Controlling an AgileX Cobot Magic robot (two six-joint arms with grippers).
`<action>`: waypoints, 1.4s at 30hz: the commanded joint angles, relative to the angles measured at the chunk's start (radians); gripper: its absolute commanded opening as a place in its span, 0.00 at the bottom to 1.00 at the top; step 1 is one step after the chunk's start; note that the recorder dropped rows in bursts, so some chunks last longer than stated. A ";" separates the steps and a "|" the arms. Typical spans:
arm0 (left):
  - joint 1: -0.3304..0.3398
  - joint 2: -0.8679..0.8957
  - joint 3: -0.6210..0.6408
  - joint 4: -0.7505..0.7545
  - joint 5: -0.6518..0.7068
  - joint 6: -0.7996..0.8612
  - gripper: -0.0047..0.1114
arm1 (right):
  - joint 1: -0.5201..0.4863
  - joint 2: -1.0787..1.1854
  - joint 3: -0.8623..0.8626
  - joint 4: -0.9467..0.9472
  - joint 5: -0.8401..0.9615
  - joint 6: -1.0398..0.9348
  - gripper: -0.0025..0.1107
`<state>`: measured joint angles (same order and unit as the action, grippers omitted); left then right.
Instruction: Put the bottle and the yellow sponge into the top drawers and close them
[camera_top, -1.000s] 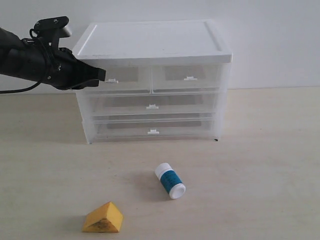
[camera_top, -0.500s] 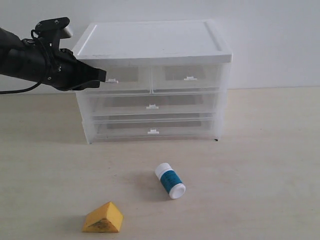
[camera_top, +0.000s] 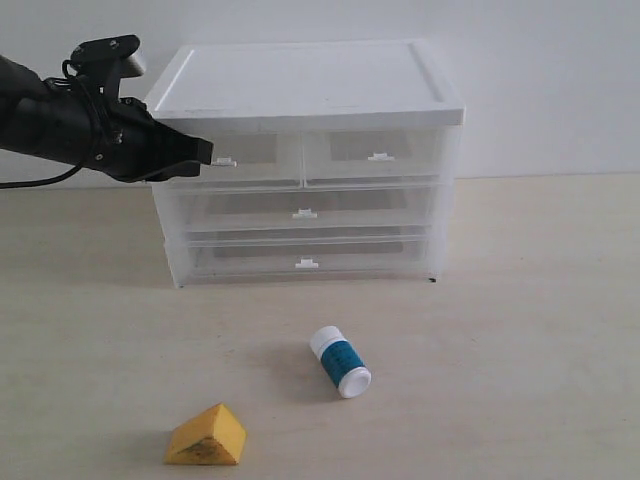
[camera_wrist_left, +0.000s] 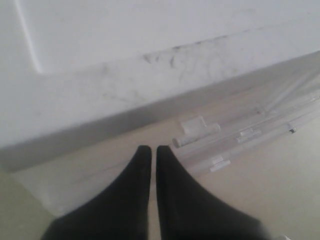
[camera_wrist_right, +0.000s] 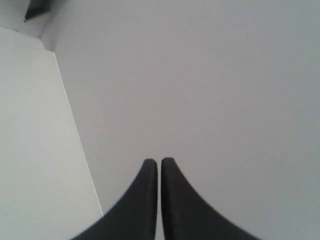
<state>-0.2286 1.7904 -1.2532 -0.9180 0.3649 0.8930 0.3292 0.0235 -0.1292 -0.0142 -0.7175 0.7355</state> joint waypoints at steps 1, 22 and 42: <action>-0.004 0.000 -0.004 -0.012 0.008 -0.003 0.07 | 0.001 0.095 -0.041 -0.023 0.130 0.085 0.02; -0.004 0.000 -0.004 -0.012 0.013 -0.003 0.07 | 0.001 0.827 -0.634 -0.065 0.837 -0.334 0.02; -0.004 0.000 -0.004 -0.012 0.001 0.000 0.07 | 0.318 1.183 -0.811 -1.400 1.369 -0.606 0.13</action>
<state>-0.2286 1.7904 -1.2532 -0.9180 0.3761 0.8930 0.5644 1.1638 -0.9343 -1.2403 0.5498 0.1467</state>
